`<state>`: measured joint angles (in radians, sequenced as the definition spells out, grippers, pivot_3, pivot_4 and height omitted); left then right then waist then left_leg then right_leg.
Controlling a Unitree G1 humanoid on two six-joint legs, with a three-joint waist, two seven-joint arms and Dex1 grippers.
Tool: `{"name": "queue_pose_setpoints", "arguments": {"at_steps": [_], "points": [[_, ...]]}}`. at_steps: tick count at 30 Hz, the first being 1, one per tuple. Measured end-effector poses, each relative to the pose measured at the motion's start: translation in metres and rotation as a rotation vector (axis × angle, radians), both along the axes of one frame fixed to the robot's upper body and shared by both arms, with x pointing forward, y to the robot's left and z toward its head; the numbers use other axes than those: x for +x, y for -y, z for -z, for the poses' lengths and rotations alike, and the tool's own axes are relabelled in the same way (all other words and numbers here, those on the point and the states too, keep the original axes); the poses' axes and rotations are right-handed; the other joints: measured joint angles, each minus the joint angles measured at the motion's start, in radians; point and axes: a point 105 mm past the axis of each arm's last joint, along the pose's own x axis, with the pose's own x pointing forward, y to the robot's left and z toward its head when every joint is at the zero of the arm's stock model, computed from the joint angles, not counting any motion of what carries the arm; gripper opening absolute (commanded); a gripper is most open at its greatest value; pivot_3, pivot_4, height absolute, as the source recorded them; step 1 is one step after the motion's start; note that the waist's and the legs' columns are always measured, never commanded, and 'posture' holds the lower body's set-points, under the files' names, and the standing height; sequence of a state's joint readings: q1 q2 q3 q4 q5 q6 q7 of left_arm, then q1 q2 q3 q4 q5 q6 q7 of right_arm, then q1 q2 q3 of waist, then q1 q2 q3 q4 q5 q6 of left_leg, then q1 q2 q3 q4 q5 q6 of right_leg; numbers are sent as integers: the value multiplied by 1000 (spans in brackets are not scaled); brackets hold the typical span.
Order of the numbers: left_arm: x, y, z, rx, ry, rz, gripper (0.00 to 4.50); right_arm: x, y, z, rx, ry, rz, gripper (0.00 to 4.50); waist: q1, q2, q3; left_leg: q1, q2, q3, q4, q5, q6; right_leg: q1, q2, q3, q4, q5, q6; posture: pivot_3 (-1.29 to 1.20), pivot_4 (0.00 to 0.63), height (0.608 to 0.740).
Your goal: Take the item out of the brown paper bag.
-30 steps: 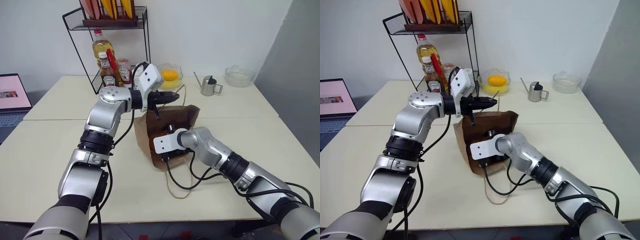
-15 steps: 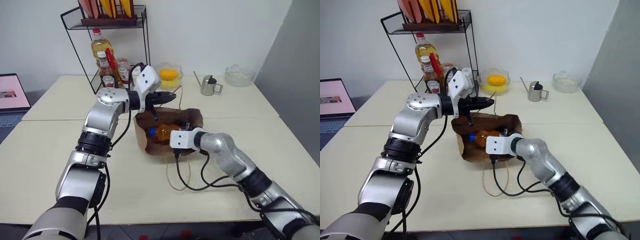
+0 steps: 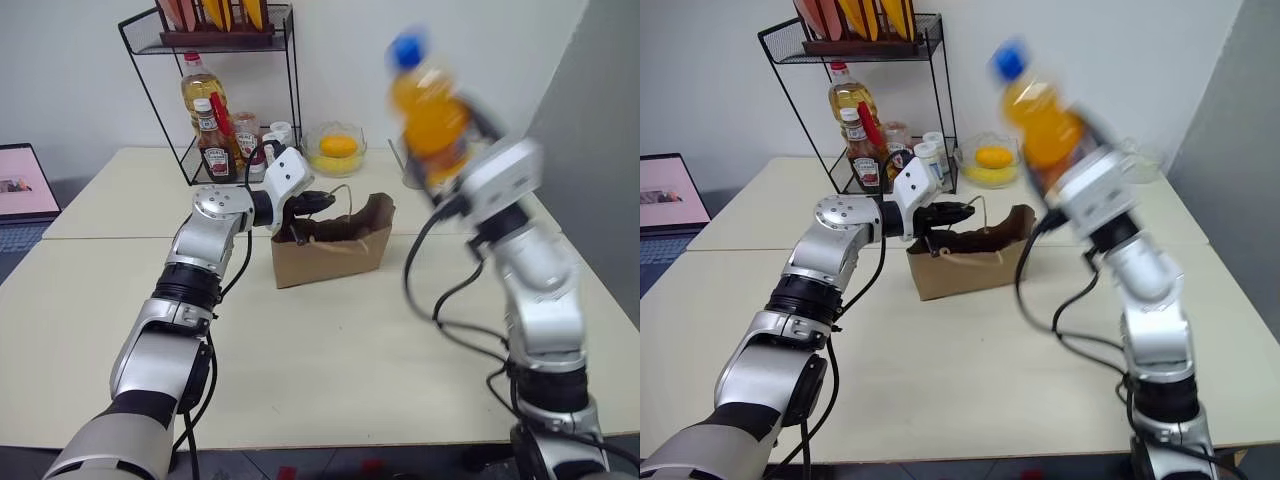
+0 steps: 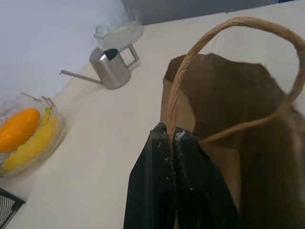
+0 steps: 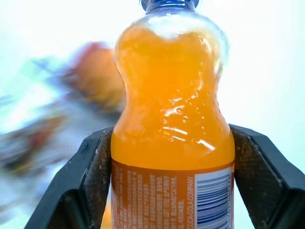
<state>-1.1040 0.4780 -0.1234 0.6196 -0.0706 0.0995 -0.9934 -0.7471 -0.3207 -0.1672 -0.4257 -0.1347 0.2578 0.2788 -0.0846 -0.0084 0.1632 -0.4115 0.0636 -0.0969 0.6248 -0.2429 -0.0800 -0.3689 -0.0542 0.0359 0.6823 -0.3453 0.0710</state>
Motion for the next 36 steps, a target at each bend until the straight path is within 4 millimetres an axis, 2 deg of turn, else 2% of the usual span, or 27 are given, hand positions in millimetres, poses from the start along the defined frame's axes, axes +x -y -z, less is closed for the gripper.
{"name": "queue_pose_setpoints", "arguments": {"at_steps": [1,2,4,5,7,9,10,13,16,20,22,26,29,31,33,36], "points": [[1,-1,1,2,-1,-2,0,5,17,0,15,-37,80,3205,2,0,0,0,0,0,0,0,0,0,0,0,0,0,0,0,150,740],[1,-1,1,4,-3,-5,0,14,32,9,-16,-102,170,3205,3,0,0,0,0,1,0,0,0,0,0,0,0,0,0,0,150,740],[1,-1,1,5,-3,-5,0,34,59,44,-147,-277,326,3205,4,0,0,-1,0,2,0,0,0,0,0,1,-1,0,0,0,150,740],[1,0,1,6,0,-3,0,45,72,74,-262,-401,394,3205,5,0,0,-1,0,3,0,0,0,0,0,2,-1,0,0,0,150,740],[2,-1,0,9,5,-3,0,57,97,145,-451,-673,457,3205,3,1,0,-3,0,7,1,0,1,-2,0,4,-2,0,0,0,150,740],[1,-1,1,12,5,-2,0,54,106,206,-613,-884,413,3205,-2,4,1,-5,0,13,3,0,1,-3,-1,6,-1,-1,1,0,150,740],[1,0,1,13,5,0,0,51,105,226,-658,-955,373,3205,-7,5,2,-6,0,14,3,0,2,-3,-1,7,-1,-2,0,0,150,740],[0,8,3,17,1,27,0,51,95,224,-761,-963,291,3205,-23,6,2,-5,1,16,4,1,3,-1,-1,6,-1,-2,0,0,150,740],[0,8,3,22,-2,31,0,52,92,229,-805,-1012,246,3205,-24,6,2,-5,1,16,4,1,4,0,-1,5,-1,-2,0,0,150,740],[0,7,4,27,-2,28,0,57,91,231,-795,-1040,217,4491,-24,4,1,-5,1,16,4,1,4,1,-1,5,-1,-2,0,0,150,740],[0,7,4,29,-2,25,0,57,90,229,-793,-1039,207,4491,-24,4,1,-5,2,15,5,1,4,1,-1,5,-1,-2,0,0,150,740],[1,-5,5,2,-44,-5,877,53,84,230,-790,-1034,174,4500,-26,4,1,-5,2,15,5,1,4,0,-1,5,-1,-2,0,0,150,740],[-1,-31,-2,-77,-141,-42,1802,44,75,231,-789,-1028,129,4500,-29,4,1,-5,2,15,5,1,4,0,-1,5,0,-2,0,0,150,740],[-11,-62,-13,-137,-226,-66,2392,37,65,224,-738,-997,85,4500,-35,5,1,-5,2,15,4,1,4,-1,-1,5,0,-2,0,0,150,740],[-27,-103,-31,-197,-269,-121,3017,29,54,205,-655,-930,38,4500,-44,5,1,-5,2,14,4,1,4,-1,-1,5,1,-2,0,0,150,740],[-49,-149,-45,-270,-288,-220,3969,17,45,176,-522,-827,0,4500,-47,5,1,-4,2,13,4,1,4,1,-1,4,2,-2,1,0,150,740]]}}
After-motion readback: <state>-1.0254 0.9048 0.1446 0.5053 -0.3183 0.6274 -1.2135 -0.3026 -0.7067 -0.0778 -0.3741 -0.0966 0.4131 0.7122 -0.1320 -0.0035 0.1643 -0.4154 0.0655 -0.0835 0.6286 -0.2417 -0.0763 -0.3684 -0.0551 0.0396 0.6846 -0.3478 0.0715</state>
